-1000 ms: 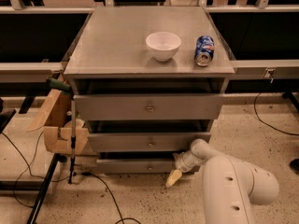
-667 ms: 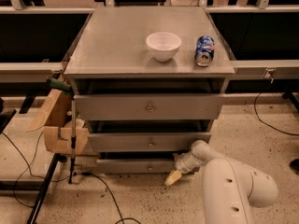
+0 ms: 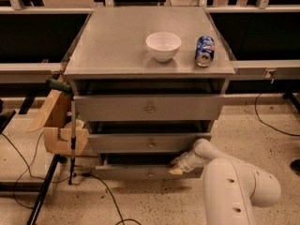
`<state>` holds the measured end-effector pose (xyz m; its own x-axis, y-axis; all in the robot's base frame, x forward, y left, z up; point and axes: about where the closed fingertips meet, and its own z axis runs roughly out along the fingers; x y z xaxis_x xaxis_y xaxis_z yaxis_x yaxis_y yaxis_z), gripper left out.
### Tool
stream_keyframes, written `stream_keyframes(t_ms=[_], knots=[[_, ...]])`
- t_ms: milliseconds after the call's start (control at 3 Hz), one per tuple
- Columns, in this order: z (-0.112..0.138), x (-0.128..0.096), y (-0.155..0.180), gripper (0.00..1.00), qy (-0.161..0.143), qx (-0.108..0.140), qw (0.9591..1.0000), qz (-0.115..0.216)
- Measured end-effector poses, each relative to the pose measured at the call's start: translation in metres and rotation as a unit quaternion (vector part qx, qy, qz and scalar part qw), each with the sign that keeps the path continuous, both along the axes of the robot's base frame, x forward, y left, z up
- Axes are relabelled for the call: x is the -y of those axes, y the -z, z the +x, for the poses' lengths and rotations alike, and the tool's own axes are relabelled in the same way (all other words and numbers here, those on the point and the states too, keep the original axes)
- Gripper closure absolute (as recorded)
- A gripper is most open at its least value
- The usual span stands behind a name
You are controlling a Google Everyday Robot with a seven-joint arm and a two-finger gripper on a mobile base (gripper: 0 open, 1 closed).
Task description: Open bottom drawer
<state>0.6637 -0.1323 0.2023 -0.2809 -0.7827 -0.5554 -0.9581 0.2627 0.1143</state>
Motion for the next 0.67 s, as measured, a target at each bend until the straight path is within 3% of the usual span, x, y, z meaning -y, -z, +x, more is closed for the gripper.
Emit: stream_keyframes(t_ms=[333,667], knots=[[0.002,0.002,-0.001,0.93,0.0,0.0,1.0,0.0],[-0.012,0.011,0.005,1.0,-0.002,0.008,1.0,-0.003]])
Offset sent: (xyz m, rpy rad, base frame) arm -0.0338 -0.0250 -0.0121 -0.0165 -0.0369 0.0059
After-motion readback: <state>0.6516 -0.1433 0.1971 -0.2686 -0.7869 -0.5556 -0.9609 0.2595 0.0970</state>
